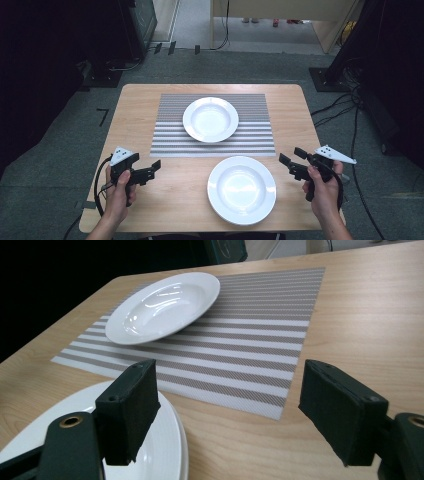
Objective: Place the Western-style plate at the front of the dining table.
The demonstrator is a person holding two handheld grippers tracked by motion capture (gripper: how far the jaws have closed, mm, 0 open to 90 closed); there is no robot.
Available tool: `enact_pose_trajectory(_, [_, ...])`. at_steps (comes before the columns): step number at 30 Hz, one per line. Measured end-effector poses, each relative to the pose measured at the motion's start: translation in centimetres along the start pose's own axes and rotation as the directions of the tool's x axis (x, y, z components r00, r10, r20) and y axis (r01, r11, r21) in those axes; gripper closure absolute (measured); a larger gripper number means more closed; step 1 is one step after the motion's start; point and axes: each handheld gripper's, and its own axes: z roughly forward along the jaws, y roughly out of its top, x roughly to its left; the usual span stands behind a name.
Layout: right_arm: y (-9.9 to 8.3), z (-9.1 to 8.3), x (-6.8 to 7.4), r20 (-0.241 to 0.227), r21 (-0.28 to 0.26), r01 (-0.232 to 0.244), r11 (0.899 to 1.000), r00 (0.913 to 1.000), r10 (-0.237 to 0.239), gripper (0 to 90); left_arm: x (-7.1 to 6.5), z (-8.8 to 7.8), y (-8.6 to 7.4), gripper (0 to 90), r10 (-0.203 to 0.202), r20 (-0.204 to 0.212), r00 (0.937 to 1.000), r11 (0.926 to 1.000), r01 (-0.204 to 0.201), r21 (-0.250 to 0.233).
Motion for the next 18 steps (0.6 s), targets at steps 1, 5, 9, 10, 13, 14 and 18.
enact_pose_trajectory(1, [-0.3, -0.3, -0.2, 0.006, 0.000, 0.000, 1.000, 1.0000, 0.000, 23.6, 0.1, -0.1, -0.2, 10.5, -0.005, -0.004, 1.0000, 1.0000, 0.005, 0.001])
enact_pose_trajectory(5, [-1.1, -1.4, -0.9, 0.030, 0.000, -0.004, 1.000, 0.9995, 0.004, 23.4, 1.1, -1.2, -1.1, 10.5, -0.042, 0.006, 0.9991, 0.9991, 0.042, 0.002])
enact_pose_trajectory(9, [-1.9, -2.3, -1.6, 0.050, 0.000, -0.014, 1.000, 0.9986, 0.014, 23.3, 2.2, -2.1, -2.2, 10.5, -0.078, -0.013, 0.9969, 0.9969, 0.078, -0.007])
enact_pose_trajectory(10, [-2.3, -2.6, -1.9, 0.060, 0.000, -0.015, 1.000, 0.9981, 0.015, 23.3, 2.5, -2.3, -2.4, 10.5, -0.086, -0.017, 0.9962, 0.9963, 0.085, -0.007])
enact_pose_trajectory(13, [-3.1, -3.3, -2.7, 0.085, 0.008, -0.025, 1.000, 0.9961, 0.024, 23.4, 3.2, -2.7, -3.1, 10.5, -0.100, -0.038, 0.9943, 0.9950, 0.100, -0.001])
enact_pose_trajectory(14, [-3.4, -3.5, -3.0, 0.094, 0.007, -0.030, 1.000, 0.9951, 0.030, 23.4, 3.5, -2.8, -3.3, 10.5, -0.103, -0.046, 0.9936, 0.9947, 0.103, -0.003])
enact_pose_trajectory(18, [-4.7, -4.4, -3.8, 0.124, 0.018, -0.043, 0.999, 0.9915, 0.040, 23.1, 4.7, -3.4, -4.5, 10.5, -0.132, -0.081, 0.9879, 0.9912, 0.131, -0.014])
